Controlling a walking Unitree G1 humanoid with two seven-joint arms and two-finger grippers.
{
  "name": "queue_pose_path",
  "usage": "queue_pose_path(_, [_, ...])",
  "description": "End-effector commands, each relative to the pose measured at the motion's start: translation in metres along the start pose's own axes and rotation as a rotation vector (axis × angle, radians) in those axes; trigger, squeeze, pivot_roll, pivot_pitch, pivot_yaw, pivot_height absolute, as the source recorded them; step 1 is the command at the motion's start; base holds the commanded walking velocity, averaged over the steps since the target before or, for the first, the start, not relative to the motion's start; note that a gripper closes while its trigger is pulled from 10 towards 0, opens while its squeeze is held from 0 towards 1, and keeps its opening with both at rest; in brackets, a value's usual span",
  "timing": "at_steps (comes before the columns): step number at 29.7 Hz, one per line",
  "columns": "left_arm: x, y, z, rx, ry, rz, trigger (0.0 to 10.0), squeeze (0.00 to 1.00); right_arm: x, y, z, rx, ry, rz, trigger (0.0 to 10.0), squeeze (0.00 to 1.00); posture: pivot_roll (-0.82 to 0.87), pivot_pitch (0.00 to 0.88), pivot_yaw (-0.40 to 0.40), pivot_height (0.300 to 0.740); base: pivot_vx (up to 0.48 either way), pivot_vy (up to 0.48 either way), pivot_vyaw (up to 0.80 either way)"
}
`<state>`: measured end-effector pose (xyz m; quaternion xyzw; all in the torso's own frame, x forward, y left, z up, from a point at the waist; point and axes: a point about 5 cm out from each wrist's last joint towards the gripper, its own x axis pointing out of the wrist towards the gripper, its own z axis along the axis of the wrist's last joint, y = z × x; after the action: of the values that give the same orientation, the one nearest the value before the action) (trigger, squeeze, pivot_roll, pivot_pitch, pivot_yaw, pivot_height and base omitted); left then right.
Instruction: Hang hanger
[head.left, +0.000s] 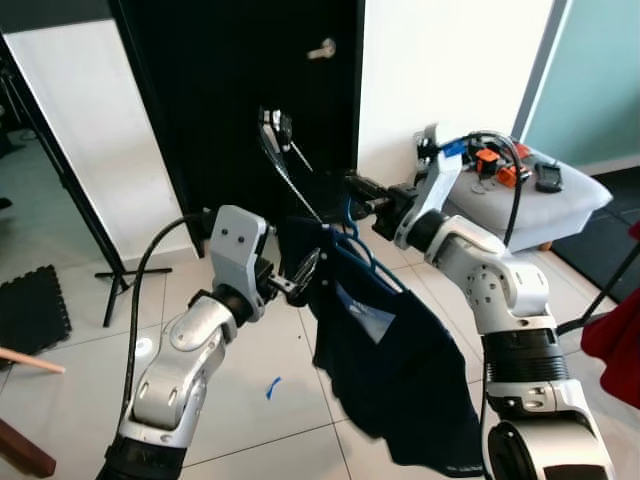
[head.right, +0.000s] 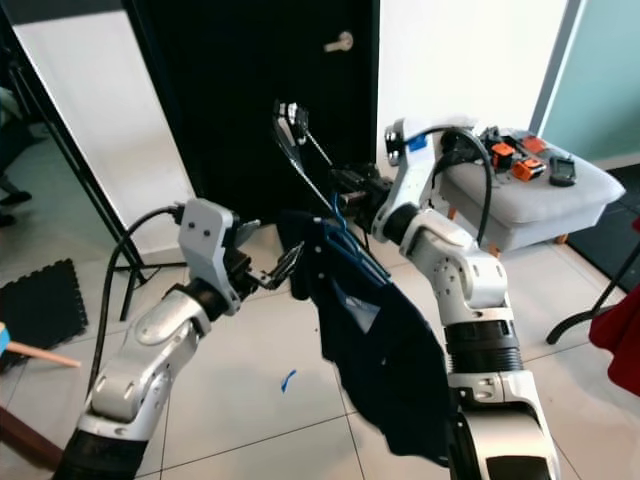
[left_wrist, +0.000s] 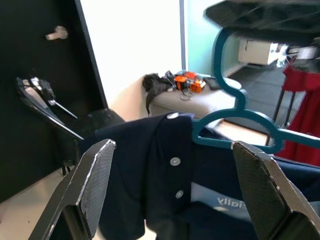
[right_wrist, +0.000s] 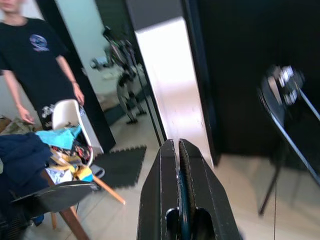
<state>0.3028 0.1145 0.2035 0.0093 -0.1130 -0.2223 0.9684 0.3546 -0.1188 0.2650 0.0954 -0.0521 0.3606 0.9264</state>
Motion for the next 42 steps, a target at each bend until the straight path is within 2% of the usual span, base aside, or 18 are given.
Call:
queue_pose_path(1, [-0.004,0.016,-0.002,0.001,0.031,0.043,10.0,0.0,0.006,0.012,0.004,-0.047,-0.017,0.058,0.0,0.0,-0.08,0.001,0.035,0.74,0.0,0.0,0.0])
queue_pose_path(4, [-0.006,0.019,-0.001,0.008,0.03,0.051,10.0,0.0,0.005,0.011,-0.001,-0.048,0.002,0.055,0.0,0.0,-0.08,0.001,0.035,0.74,0.0,0.0,0.0])
queue_pose_path(6, [-0.008,0.026,0.0,0.0,0.029,0.077,10.0,0.0,0.004,0.01,-0.009,-0.047,0.042,0.036,0.0,0.0,-0.08,0.004,0.038,0.74,0.0,0.0,-0.79])
queue_pose_path(12, [-0.011,0.032,-0.001,0.002,0.031,0.101,10.0,0.0,0.001,0.01,-0.017,-0.052,0.074,0.037,0.0,0.0,-0.08,0.004,0.036,0.74,0.0,0.0,-0.79])
queue_pose_path(15, [-0.011,0.034,-0.001,0.007,0.034,0.107,10.0,0.0,-0.002,0.01,-0.017,-0.11,0.104,0.055,0.0,0.0,-0.09,0.001,0.034,0.74,0.0,0.0,-0.79])
queue_pose_path(18, [-0.01,0.034,0.002,0.009,0.024,0.092,10.0,0.0,-0.004,0.002,-0.01,-0.177,0.112,0.054,0.0,0.0,-0.09,0.0,0.033,0.74,0.0,0.0,-0.79])
queue_pose_path(21, [-0.009,0.031,0.006,0.007,0.01,0.055,10.0,0.0,-0.005,-0.002,0.0,-0.21,0.094,0.063,0.0,0.0,-0.09,0.0,0.033,0.74,0.0,0.0,-0.79])
queue_pose_path(24, [-0.009,0.026,0.012,-0.002,-0.019,-0.014,10.0,0.0,-0.007,0.004,0.012,-0.254,0.072,0.14,0.0,0.0,-0.09,0.0,0.03,0.74,0.0,0.0,-0.79])
queue_pose_path(27, [-0.011,0.025,0.017,0.001,-0.031,-0.056,10.0,0.0,-0.008,0.009,0.015,-0.286,0.075,0.189,0.0,0.0,-0.09,0.0,0.03,0.74,0.0,0.0,-0.79])
queue_pose_path(36, [-0.024,0.034,0.037,0.108,-0.035,-0.243,10.0,0.0,-0.01,0.019,0.023,-0.366,0.073,0.3,0.0,0.0,-0.09,0.0,0.029,0.74,0.0,0.0,-0.79])
queue_pose_path(37, [-0.03,0.032,0.04,0.135,-0.015,-0.321,10.0,0.0,-0.01,0.023,0.023,-0.377,0.075,0.332,0.0,0.0,-0.09,0.0,0.029,0.74,0.0,0.0,-0.79])
queue_pose_path(42, [-0.034,0.029,0.043,0.174,0.018,-0.408,10.0,0.0,-0.008,0.027,0.024,-0.394,0.071,0.36,0.0,0.0,-0.09,0.0,0.03,0.74,0.0,0.0,-0.79])
